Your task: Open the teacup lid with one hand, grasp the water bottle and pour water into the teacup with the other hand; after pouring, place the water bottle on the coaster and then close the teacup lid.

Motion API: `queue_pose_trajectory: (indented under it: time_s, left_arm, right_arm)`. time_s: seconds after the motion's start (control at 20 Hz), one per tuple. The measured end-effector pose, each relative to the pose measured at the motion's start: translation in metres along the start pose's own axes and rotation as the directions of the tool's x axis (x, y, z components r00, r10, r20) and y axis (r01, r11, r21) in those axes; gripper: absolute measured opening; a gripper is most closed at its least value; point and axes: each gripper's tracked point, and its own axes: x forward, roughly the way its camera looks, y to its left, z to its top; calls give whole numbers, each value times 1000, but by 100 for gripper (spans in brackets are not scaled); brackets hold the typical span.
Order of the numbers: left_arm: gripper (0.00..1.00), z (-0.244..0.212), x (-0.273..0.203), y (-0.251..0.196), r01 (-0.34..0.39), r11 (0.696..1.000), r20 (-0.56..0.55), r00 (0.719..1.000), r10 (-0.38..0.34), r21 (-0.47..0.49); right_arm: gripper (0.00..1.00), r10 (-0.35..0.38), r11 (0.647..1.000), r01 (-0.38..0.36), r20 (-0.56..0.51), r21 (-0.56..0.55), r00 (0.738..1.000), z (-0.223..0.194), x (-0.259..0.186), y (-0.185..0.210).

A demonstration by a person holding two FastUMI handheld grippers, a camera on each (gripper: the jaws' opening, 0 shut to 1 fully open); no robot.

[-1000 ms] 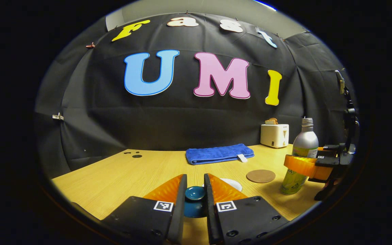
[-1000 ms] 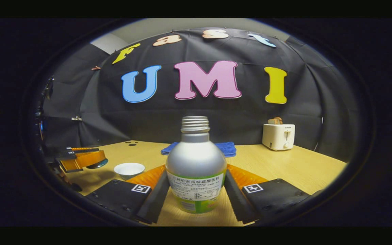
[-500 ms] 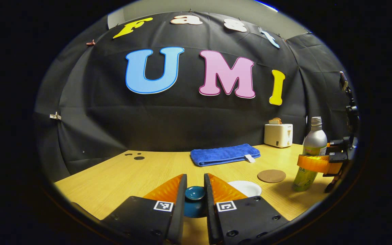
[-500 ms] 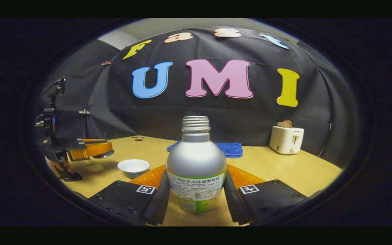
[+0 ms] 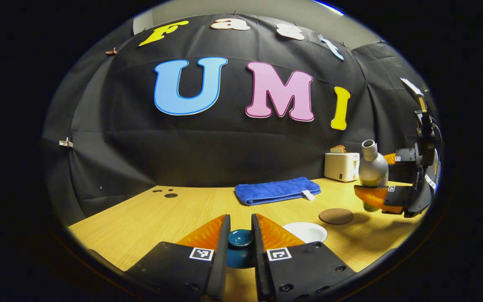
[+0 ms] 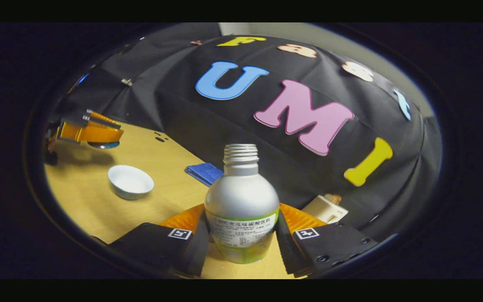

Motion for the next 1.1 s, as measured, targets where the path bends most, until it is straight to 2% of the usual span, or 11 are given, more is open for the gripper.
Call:
queue_pose_trajectory:
  time_s: [0.1,0.2,0.35,0.5,0.55,0.65,0.8,1.05,1.1]
  left_arm:
    - [32,0,-1,8,-1,1000,0,1000,1,0]
    - [31,-1,-2,23,-28,1000,-2,1000,28,-1]
    - [31,-2,-5,35,-39,999,-2,999,39,0]
    - [31,-2,-8,47,-54,999,-3,999,54,0]
    - [31,-2,-8,48,-54,999,-4,999,54,0]
    - [32,-2,-9,49,-51,999,-5,999,51,-1]
    - [32,-2,-9,49,-50,999,-5,999,50,-1]
    - [32,-3,-9,49,-48,999,-7,999,48,-1]
    - [32,-2,-8,49,-48,999,-7,999,48,-2]
  right_arm:
    - [74,8,986,-4,24,-164,1000,6,3,-1]
    - [74,35,953,-19,46,-302,998,7,5,7]
    - [74,81,894,-44,63,-445,995,10,1,19]
    - [71,122,854,-66,77,-516,990,20,-11,31]
    - [73,132,831,-64,84,-552,988,20,-14,33]
    - [70,142,778,-52,94,-627,985,21,-22,41]
    - [76,173,728,-68,87,-682,981,17,-27,52]
    - [71,208,619,-59,91,-783,974,6,-30,67]
    - [73,215,600,-56,94,-798,972,5,-31,68]
